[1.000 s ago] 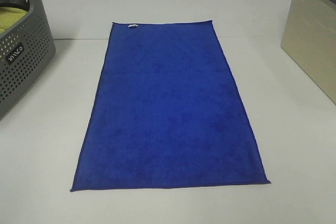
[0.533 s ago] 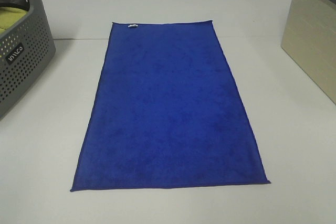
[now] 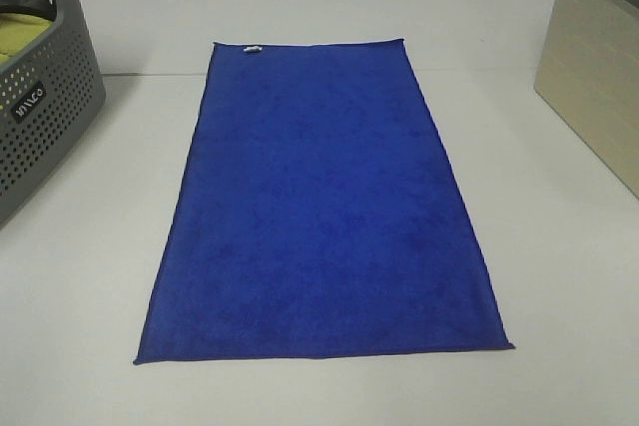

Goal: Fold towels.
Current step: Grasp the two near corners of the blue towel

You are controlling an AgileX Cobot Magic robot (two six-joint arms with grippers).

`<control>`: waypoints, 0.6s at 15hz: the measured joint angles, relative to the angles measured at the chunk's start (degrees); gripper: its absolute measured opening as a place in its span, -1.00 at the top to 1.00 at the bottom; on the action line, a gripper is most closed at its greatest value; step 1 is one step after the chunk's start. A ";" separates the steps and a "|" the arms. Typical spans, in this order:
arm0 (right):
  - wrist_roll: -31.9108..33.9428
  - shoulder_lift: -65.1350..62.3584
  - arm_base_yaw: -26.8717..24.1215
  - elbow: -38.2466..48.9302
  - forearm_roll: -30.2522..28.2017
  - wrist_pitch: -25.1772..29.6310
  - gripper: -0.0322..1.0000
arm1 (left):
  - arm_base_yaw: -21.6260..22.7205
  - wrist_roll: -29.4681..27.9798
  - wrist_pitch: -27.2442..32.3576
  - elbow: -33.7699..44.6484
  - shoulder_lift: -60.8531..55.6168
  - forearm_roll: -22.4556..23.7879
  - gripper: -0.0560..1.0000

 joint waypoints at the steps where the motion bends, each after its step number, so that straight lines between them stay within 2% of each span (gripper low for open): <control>1: 0.00 0.00 0.00 0.00 0.00 0.00 -0.50 | 0.00 0.00 0.00 0.00 0.00 0.00 -0.09; 9: 0.00 0.00 0.00 0.00 0.00 0.00 -0.50 | 0.00 0.00 0.00 0.00 0.00 0.00 -0.09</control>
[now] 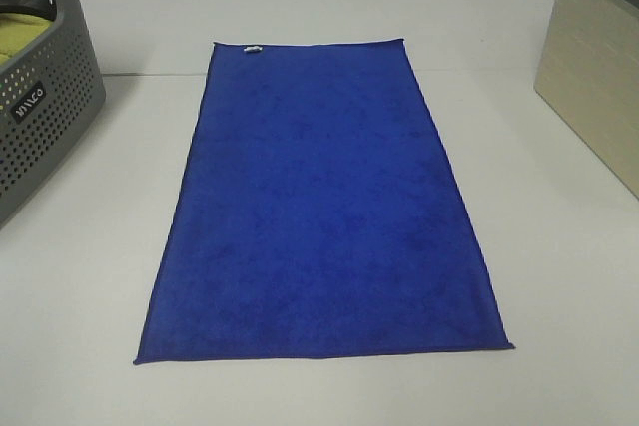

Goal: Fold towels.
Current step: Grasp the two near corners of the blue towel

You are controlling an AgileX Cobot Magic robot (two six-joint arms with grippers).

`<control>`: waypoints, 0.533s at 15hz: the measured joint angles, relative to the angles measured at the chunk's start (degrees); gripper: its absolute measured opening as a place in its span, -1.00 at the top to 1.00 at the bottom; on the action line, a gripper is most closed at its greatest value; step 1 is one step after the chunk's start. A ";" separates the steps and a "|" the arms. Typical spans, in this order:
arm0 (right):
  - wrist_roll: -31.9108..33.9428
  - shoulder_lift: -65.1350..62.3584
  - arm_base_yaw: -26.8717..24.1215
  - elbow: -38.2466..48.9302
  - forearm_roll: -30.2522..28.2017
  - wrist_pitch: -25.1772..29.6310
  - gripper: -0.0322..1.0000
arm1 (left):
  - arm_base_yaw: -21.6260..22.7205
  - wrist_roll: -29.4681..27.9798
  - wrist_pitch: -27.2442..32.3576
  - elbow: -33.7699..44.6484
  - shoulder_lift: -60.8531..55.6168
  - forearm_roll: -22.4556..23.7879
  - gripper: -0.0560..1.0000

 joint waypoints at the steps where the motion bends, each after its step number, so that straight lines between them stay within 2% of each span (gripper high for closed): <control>1: 0.00 0.00 0.00 0.00 0.00 0.00 -0.50 | 0.00 0.00 0.00 0.00 0.00 0.00 -0.09; 8: 0.00 0.00 0.00 0.00 0.00 0.00 -0.50 | 0.00 0.00 0.00 0.00 0.00 0.00 -0.09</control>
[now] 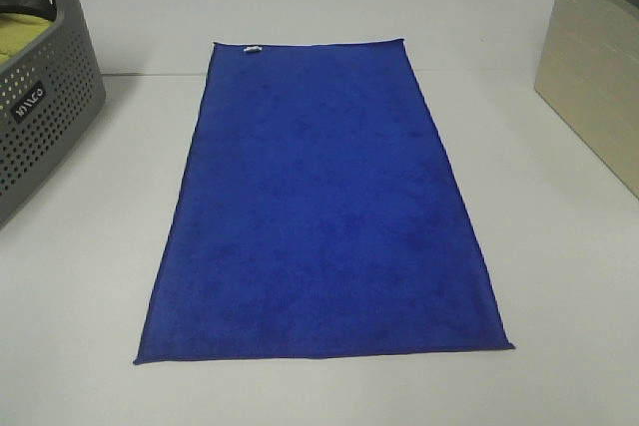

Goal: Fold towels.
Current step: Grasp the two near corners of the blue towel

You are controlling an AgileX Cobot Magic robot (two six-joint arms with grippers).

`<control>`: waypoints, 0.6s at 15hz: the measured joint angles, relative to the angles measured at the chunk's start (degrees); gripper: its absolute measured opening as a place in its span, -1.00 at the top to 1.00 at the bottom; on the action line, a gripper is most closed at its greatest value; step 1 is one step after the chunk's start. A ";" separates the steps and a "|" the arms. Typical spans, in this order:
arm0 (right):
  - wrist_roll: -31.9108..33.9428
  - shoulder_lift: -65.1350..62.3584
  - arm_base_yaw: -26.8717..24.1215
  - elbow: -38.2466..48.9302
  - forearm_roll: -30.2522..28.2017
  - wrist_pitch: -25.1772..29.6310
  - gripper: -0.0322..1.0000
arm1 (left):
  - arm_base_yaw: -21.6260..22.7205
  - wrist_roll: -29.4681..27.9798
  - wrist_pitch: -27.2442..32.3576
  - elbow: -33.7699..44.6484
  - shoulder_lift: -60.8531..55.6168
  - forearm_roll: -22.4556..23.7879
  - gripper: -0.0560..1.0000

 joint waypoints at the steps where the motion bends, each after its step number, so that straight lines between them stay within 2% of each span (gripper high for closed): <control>1: 0.00 0.00 0.00 0.00 0.00 0.00 -0.50 | 0.00 0.00 0.00 0.00 0.00 0.00 -0.09; 9: 0.00 0.00 0.00 0.00 0.00 0.00 -0.50 | 0.00 0.00 0.00 0.00 0.00 0.00 -0.09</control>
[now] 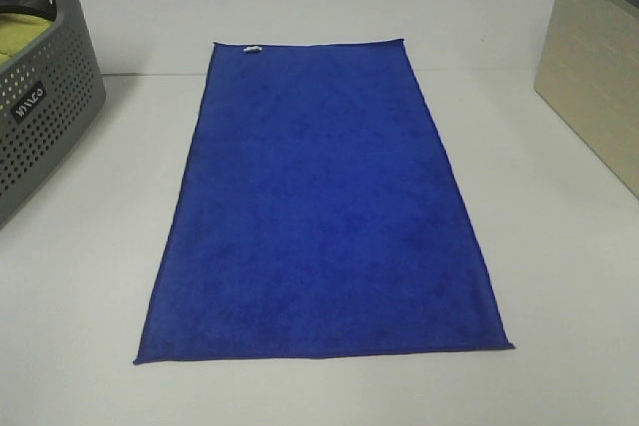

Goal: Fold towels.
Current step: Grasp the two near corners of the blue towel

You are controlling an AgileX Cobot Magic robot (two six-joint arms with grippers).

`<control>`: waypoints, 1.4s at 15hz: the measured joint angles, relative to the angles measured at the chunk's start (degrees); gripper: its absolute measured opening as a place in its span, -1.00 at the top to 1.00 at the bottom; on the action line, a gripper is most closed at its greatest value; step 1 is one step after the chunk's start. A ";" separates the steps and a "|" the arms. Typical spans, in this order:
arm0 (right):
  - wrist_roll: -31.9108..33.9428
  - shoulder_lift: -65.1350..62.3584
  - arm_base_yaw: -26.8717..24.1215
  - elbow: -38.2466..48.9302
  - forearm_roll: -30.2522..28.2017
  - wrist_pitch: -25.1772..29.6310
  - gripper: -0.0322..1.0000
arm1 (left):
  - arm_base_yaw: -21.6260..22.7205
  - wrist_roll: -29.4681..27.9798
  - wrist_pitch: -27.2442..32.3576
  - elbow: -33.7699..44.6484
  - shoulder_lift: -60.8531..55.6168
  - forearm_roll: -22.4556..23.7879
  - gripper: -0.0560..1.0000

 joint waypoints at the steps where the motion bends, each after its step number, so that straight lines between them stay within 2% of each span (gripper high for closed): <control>1: 0.00 0.00 0.00 0.00 0.00 0.00 -0.50 | 0.00 0.00 0.00 0.00 0.00 0.00 -0.09; 19: 0.00 0.00 0.00 0.00 0.00 0.00 -0.50 | 0.00 0.00 0.00 0.00 0.00 0.00 -0.09; 21: 0.00 0.00 0.00 -0.97 0.17 -1.49 -0.50 | 0.00 -0.29 -1.95 -0.52 0.06 -0.06 -0.09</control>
